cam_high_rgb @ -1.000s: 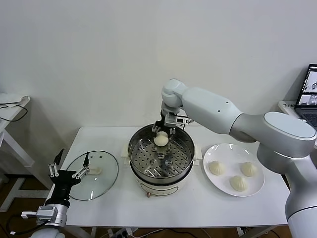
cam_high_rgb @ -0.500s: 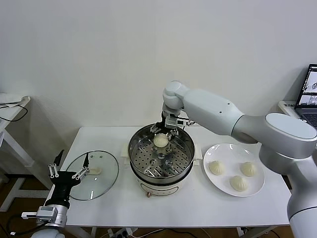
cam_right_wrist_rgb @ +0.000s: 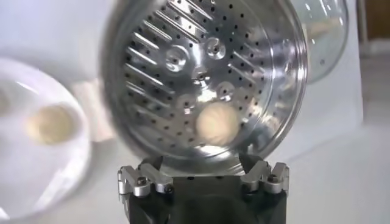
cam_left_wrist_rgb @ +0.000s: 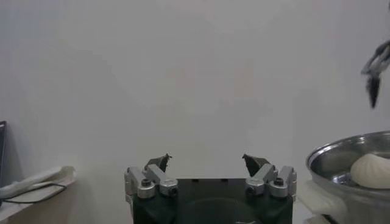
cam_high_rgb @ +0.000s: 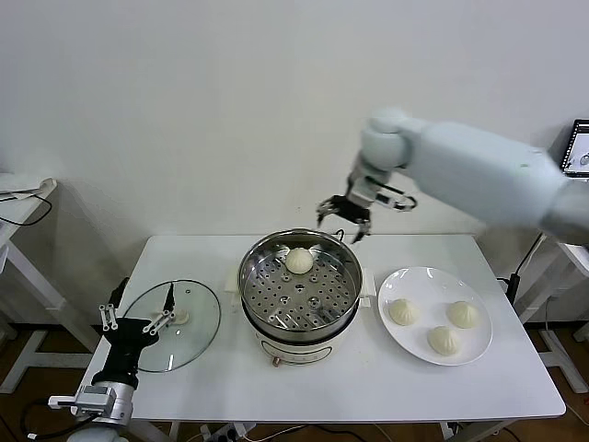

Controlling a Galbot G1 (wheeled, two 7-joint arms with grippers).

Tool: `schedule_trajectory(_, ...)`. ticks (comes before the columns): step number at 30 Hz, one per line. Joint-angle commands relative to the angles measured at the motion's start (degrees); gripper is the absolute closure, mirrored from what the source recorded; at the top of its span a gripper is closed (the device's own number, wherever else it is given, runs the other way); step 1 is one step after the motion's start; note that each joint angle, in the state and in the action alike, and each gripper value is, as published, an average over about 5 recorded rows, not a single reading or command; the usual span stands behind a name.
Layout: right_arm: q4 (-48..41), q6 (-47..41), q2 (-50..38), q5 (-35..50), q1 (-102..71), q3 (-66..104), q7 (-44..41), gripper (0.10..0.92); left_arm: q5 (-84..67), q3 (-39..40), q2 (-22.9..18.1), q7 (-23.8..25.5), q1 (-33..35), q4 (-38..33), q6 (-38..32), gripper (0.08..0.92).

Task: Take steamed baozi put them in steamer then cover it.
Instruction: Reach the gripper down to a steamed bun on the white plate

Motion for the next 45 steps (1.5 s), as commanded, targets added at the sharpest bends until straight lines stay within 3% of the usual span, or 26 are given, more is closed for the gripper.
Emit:
schedule_trajectory(1,8.22,-24.47,-17.78,5.55,-3.85,-1.15,-1.99,0.203,0.79,1.36,0.03,-0.11,0.15,-0.14,-0.01,0.177)
schedule_trajectory(6,5.97,-28.66,-18.34,3.05,-15.50,7.12,-1.44,0.203,1.07,2.08,-0.24,-0.20,-0.17,0.23,0.00,0.177)
schedule_trajectory(13,-2.00,-28.11,-13.90,-1.24,-26.38,16.31,1.12,0.203,1.38,2.10,-0.49,-0.20,-0.39,0.86,-0.10,0.177)
schedule_trajectory(24,-8.83,-26.88,-8.18,-6.42,-32.50,20.35,1.95,0.203,1.38,2.02,-0.71,-0.19,-0.75,1.50,-0.17,0.177)
schedule_trajectory(45,-12.68,-25.37,-3.49,-11.14,-38.83,26.17,3.76,0.203,1.83,2.09,-0.81,-0.23,-0.56,2.00,-0.54,0.177)
